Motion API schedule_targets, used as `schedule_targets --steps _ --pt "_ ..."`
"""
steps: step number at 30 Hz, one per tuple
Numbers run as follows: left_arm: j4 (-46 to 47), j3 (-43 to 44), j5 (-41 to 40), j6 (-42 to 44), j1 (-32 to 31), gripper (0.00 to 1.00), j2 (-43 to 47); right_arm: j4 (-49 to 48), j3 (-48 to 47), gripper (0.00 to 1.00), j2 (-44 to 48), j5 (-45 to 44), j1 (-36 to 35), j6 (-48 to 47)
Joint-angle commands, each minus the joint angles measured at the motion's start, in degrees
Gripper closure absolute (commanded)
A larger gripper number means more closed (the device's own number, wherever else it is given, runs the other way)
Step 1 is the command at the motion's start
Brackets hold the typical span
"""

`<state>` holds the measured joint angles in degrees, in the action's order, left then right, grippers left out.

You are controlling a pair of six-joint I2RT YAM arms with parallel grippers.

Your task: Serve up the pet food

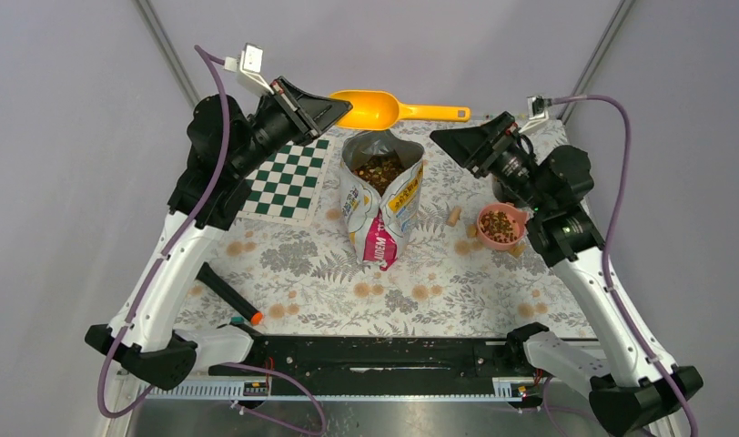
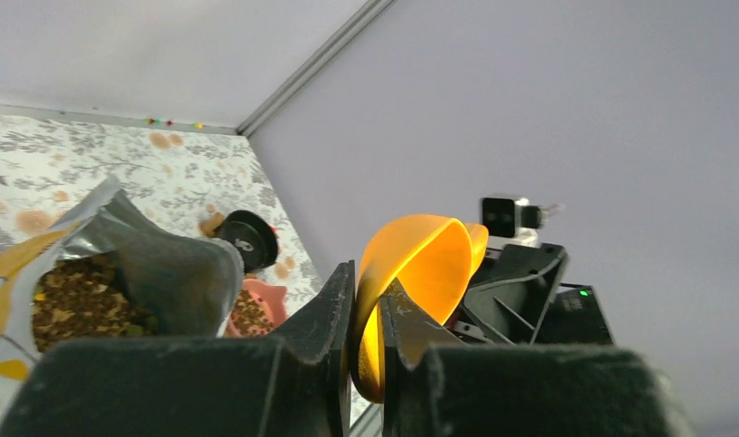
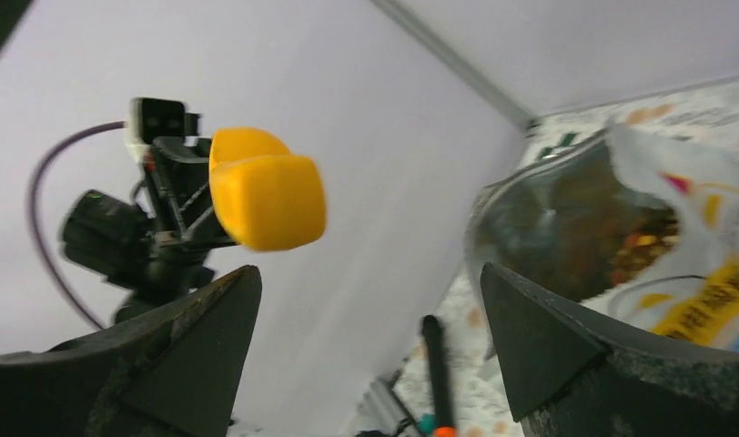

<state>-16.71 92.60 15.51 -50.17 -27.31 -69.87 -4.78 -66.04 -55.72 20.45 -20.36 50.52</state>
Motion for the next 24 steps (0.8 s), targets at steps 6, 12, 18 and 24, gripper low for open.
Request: schedule_targets --steps 6,12,18,24 --pt "10.16 -1.98 7.32 -11.13 0.16 1.0 0.51 -29.4 -0.45 0.05 -4.9 10.98 0.3 20.18" --pt "11.02 -2.59 8.43 -12.93 0.15 1.0 0.3 -34.18 -0.52 0.06 -4.87 11.75 0.39 21.91" --pt "10.28 -2.48 10.17 -12.27 0.17 1.0 -1.05 -28.18 -2.86 0.12 -4.43 12.48 0.36 19.45" --pt "8.13 -2.39 10.87 -10.44 0.2 1.0 -1.63 -23.9 -4.32 0.18 -5.27 12.49 0.32 17.99"
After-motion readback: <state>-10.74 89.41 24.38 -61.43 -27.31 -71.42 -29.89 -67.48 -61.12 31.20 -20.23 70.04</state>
